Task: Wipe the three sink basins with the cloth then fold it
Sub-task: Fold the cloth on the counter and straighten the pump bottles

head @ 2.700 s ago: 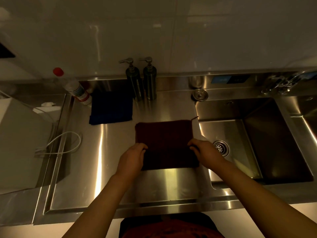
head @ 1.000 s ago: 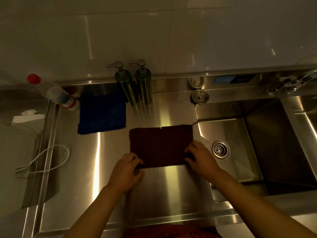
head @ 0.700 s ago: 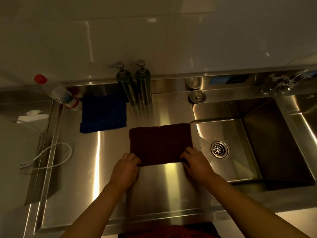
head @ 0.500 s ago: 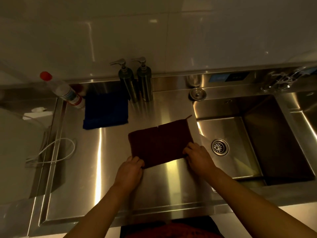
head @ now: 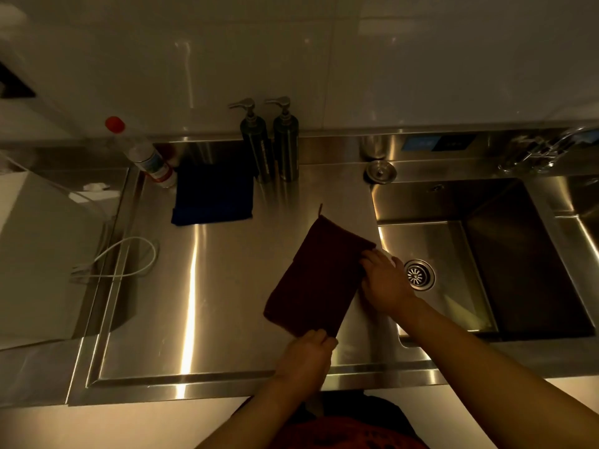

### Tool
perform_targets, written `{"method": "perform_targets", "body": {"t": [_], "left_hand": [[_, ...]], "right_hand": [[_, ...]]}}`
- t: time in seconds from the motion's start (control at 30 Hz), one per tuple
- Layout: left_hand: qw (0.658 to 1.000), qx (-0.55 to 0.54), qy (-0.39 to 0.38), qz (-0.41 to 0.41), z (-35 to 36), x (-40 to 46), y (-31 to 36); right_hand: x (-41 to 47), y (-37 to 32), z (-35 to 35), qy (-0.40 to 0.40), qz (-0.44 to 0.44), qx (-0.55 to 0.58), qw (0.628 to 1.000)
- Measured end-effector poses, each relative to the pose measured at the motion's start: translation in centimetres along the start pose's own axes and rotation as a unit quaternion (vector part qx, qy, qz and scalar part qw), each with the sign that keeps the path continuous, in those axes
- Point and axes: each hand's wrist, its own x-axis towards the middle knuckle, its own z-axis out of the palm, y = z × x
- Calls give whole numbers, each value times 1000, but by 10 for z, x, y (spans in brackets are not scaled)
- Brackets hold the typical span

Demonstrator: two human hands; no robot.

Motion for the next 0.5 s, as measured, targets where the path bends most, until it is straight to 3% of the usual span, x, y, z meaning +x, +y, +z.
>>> {"method": "perform_targets", "body": {"t": [0.1,0.27,0.5], "left_hand": [[999,-18,29,2,-11,4,-7],[993,-31,91,-63,-47,14,-55],[997,19,23,-69,-57,15,-102]], "right_hand": [[-11,-6,5,5,23,36,999],[-34,-39,22,-10,9,66,998],[-42,-75,44,-93,26,48,994]]}}
